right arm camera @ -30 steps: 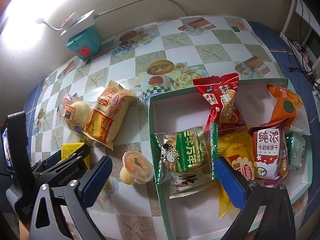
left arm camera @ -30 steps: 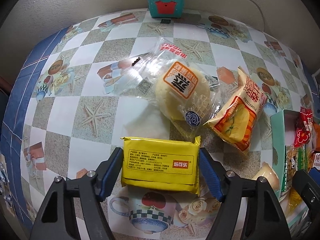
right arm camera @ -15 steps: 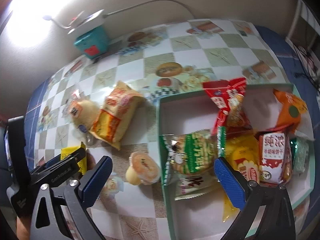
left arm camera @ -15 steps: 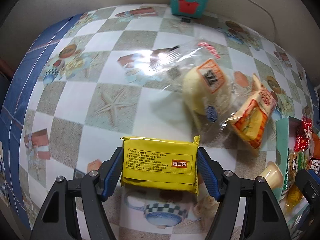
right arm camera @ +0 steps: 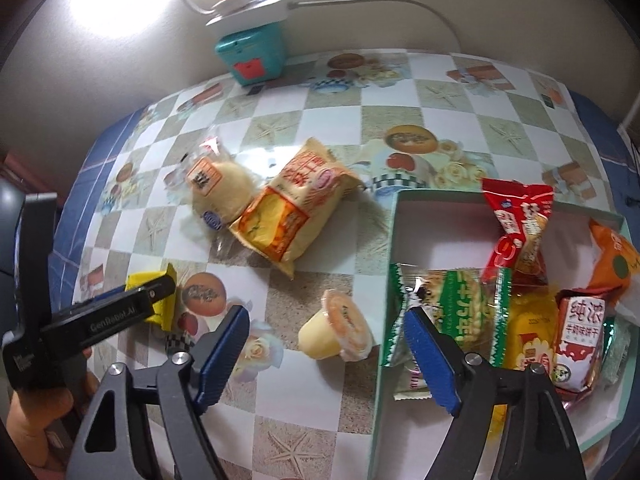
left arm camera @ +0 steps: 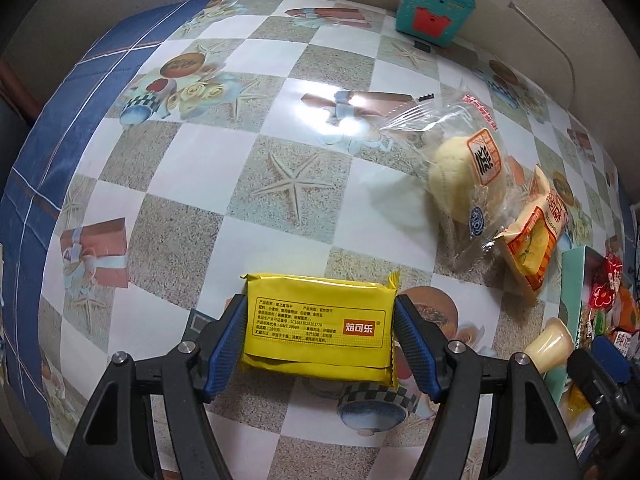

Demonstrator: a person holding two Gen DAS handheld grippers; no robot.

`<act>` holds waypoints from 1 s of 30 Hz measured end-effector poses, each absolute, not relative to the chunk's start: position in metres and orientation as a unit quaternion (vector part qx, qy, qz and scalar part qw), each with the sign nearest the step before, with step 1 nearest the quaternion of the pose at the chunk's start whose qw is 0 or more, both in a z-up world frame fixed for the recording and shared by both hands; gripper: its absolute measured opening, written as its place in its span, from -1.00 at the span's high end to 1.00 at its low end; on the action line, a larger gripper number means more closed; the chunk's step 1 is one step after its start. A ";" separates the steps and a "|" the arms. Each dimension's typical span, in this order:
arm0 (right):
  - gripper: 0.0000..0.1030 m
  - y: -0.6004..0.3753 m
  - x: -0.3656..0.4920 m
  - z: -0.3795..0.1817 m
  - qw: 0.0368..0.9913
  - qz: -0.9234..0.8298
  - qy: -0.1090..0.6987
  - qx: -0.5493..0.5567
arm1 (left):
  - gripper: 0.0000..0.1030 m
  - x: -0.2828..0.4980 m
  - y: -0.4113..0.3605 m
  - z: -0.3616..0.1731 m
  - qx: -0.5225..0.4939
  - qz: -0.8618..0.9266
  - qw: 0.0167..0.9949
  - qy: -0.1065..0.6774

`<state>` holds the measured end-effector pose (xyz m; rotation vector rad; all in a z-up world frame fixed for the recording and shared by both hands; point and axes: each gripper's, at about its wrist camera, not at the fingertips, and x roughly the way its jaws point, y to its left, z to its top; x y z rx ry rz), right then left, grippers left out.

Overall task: Organize snacks
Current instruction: 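Grasp the yellow cake packet with the left tool while the right tool grasps the pudding cup, then lift and carry the yellow packet and pudding cup over the white tray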

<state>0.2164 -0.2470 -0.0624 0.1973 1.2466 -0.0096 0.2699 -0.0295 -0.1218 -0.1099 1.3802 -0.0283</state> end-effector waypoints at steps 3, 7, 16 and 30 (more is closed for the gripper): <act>-0.53 -0.241 0.217 -0.069 0.803 0.007 0.590 0.085 | -0.43 0.270 -0.025 -0.122 -0.051 -0.014 0.770 0.636; -0.48 -0.234 0.219 -0.081 0.794 0.015 0.603 0.077 | -0.43 0.271 -0.015 -0.123 -0.054 -0.015 0.769 0.636; -0.37 -0.223 0.218 -0.096 0.786 0.009 0.616 0.044 | -0.43 0.271 -0.025 -0.123 -0.058 -0.012 0.769 0.637; 0.13 -0.197 0.213 -0.112 0.777 -0.007 0.624 -0.076 | -0.43 0.273 -0.023 -0.125 -0.056 -0.011 0.769 0.637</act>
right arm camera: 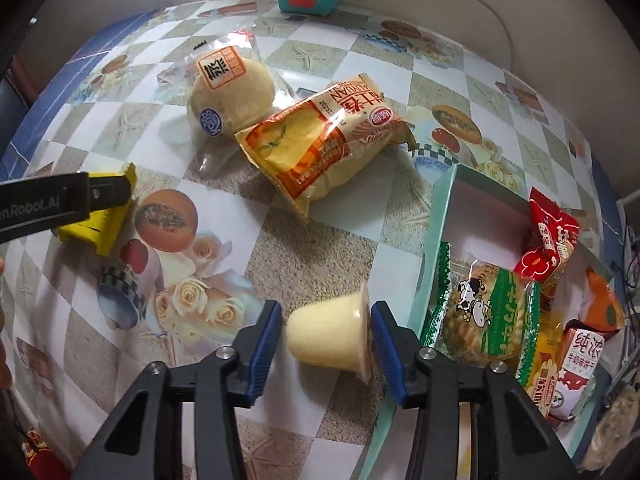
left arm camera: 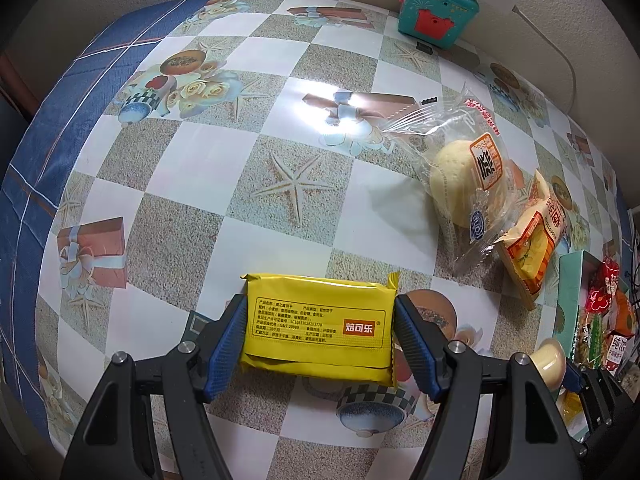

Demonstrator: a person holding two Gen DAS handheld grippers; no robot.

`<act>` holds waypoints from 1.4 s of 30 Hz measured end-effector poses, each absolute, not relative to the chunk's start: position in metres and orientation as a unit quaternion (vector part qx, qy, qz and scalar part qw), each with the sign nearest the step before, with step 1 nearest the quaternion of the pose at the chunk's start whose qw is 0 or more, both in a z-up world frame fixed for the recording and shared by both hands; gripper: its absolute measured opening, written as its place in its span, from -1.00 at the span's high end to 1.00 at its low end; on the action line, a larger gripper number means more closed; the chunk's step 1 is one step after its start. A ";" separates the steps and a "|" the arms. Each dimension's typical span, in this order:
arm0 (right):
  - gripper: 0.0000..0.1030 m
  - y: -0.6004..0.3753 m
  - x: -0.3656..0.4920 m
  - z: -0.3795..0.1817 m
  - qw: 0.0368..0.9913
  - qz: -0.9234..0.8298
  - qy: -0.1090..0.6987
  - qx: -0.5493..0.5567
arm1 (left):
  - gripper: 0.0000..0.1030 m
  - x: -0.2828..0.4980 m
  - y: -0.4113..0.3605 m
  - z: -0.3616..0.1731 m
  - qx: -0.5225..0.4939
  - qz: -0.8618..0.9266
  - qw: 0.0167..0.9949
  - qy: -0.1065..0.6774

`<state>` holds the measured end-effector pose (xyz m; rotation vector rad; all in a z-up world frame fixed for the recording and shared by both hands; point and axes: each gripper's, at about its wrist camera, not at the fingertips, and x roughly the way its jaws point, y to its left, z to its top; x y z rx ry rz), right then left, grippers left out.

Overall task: Organize snacks
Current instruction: 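Lift and carry the yellow packet and pudding cup over the white tray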

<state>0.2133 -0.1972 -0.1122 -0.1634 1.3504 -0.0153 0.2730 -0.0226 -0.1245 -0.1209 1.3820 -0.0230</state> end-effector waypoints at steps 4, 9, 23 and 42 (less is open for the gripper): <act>0.16 -0.191 0.214 -0.110 0.778 -0.008 0.624 -0.074 | -0.43 0.273 -0.025 -0.124 -0.053 -0.009 0.769 0.637; 0.19 -0.196 0.216 -0.101 0.783 -0.007 0.619 -0.062 | -0.43 0.273 -0.024 -0.123 -0.057 -0.008 0.769 0.636; 0.21 -0.212 0.218 -0.053 0.819 0.004 0.574 -0.006 | -0.43 0.271 -0.022 -0.080 -0.057 -0.010 0.798 0.600; 0.21 -0.311 0.184 0.028 0.868 -0.087 0.478 0.102 | -0.43 0.256 -0.074 0.013 -0.038 -0.073 0.861 0.501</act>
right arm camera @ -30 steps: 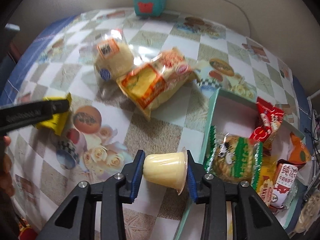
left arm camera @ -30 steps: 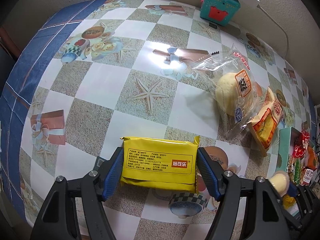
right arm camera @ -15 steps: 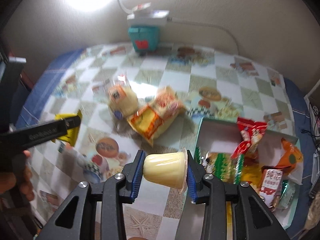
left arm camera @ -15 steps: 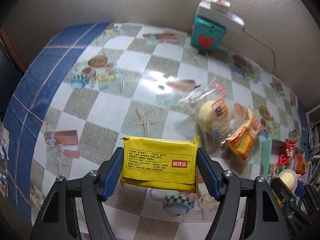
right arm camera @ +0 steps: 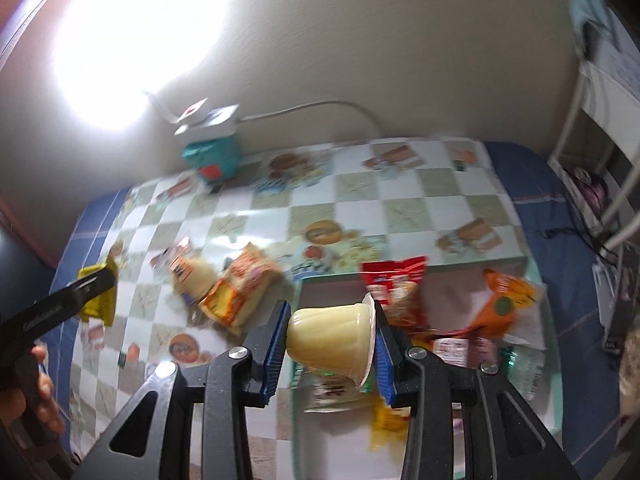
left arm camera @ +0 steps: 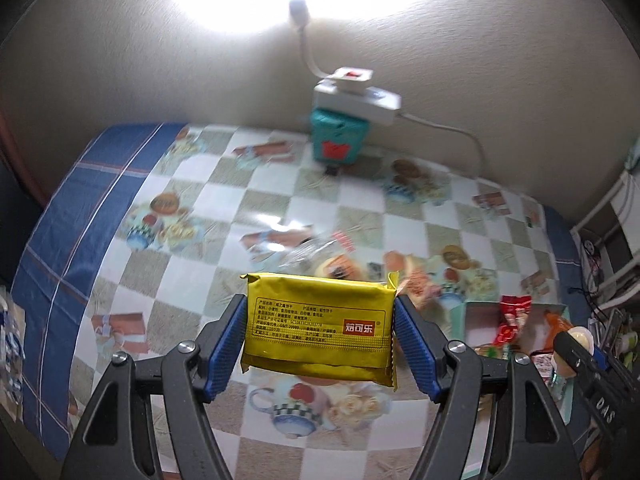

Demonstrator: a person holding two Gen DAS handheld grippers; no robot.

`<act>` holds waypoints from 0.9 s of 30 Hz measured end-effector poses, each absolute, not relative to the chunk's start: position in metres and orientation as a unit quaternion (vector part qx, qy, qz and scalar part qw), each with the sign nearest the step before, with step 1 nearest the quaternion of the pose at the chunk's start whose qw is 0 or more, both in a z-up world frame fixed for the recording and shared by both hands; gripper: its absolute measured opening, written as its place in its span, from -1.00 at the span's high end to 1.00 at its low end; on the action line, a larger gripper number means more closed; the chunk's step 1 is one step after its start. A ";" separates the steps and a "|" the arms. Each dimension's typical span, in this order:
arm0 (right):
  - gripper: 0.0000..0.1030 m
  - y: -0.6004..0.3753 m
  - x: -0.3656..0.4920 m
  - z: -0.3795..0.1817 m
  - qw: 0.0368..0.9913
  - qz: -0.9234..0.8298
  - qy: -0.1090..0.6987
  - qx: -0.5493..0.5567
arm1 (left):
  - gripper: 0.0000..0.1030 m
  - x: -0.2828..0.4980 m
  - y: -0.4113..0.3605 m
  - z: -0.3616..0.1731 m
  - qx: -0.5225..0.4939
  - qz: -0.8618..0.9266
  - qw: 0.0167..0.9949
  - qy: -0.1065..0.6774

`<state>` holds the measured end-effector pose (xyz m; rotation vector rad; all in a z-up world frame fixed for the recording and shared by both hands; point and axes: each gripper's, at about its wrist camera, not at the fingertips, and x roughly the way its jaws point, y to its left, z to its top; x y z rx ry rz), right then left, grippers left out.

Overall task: Organize snacks
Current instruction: 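Lift and carry the yellow packet and pudding cup over the white tray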

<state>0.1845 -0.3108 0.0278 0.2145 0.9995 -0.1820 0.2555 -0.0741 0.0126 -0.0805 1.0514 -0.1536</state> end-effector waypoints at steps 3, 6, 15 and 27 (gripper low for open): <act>0.21 -0.337 0.173 0.035 0.869 -0.115 0.464 0.124 | -0.43 0.250 -0.096 0.022 -0.023 -0.093 0.866 0.491; 0.21 -0.366 0.159 0.045 0.870 -0.153 0.447 0.142 | -0.43 0.243 -0.119 0.029 -0.016 -0.129 0.864 0.486; 0.21 -0.429 0.114 0.065 0.860 -0.235 0.412 0.188 | -0.43 0.218 -0.191 0.035 0.026 -0.215 0.844 0.491; 0.21 -0.434 0.089 0.034 0.832 -0.259 0.448 0.202 | -0.43 0.178 -0.234 0.006 0.061 -0.253 0.807 0.531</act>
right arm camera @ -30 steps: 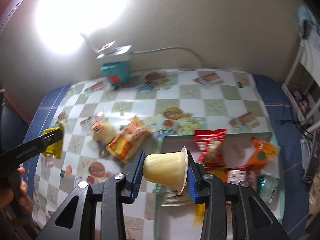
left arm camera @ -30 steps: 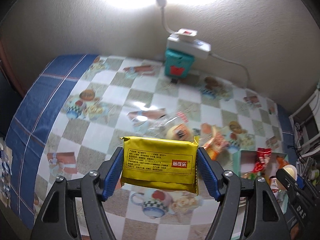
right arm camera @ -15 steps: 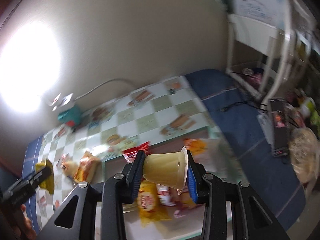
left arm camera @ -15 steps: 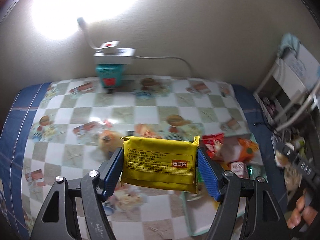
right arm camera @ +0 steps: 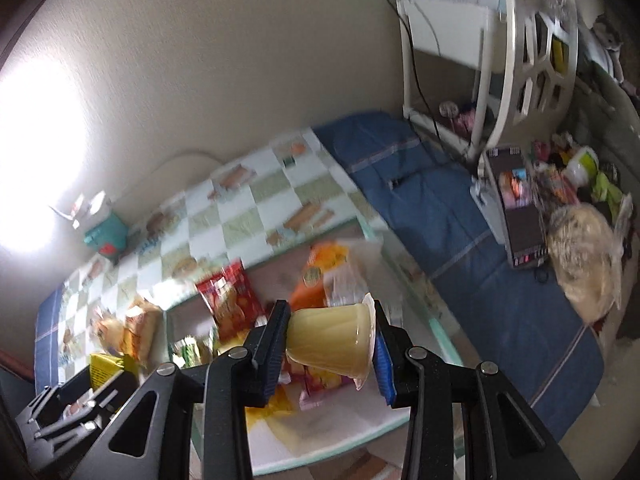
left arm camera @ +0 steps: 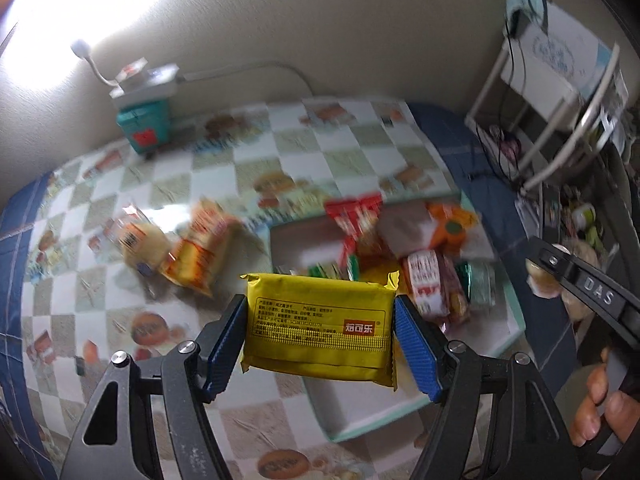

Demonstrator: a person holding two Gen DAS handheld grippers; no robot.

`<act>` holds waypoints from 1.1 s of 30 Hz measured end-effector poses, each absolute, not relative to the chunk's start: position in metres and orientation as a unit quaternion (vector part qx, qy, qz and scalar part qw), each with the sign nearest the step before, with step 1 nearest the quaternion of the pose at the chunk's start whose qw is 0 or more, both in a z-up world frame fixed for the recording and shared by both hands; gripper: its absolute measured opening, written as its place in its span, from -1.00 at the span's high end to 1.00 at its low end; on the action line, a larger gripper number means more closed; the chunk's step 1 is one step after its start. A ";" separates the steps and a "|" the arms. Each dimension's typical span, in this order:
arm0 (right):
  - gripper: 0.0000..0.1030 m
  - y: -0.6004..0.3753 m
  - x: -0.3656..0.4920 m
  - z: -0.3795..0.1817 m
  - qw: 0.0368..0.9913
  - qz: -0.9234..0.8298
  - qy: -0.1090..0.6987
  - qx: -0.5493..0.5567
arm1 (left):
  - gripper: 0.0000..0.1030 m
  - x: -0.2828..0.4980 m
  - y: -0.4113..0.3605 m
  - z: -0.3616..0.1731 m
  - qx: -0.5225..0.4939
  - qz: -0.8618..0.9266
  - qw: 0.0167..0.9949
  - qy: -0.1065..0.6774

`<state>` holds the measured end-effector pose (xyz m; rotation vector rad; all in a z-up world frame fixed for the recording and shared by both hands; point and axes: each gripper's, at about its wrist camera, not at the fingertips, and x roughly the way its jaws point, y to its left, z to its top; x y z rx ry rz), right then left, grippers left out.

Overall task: Organize snacks
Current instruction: 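Lift and carry the yellow packet and pudding cup over the white tray, then open both tools to drop the yellow packet and pudding cup into the tray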

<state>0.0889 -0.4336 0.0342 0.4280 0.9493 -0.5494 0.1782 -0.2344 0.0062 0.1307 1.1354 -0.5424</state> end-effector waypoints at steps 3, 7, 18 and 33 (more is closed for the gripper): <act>0.21 -0.433 0.086 0.018 0.818 -0.261 0.469 0.205 | -0.43 0.170 -0.243 -0.013 0.067 -0.263 0.787 0.554; 0.21 -0.435 0.075 0.001 0.801 -0.275 0.484 0.219 | -0.43 0.163 -0.255 -0.036 0.095 -0.256 0.770 0.577; 0.21 -0.434 0.077 -0.033 0.769 -0.280 0.541 0.194 | -0.43 0.150 -0.276 -0.066 0.141 -0.265 0.739 0.603; 0.20 -0.445 0.074 -0.061 0.735 -0.295 0.586 0.172 | -0.44 0.142 -0.285 -0.073 0.169 -0.267 0.733 0.603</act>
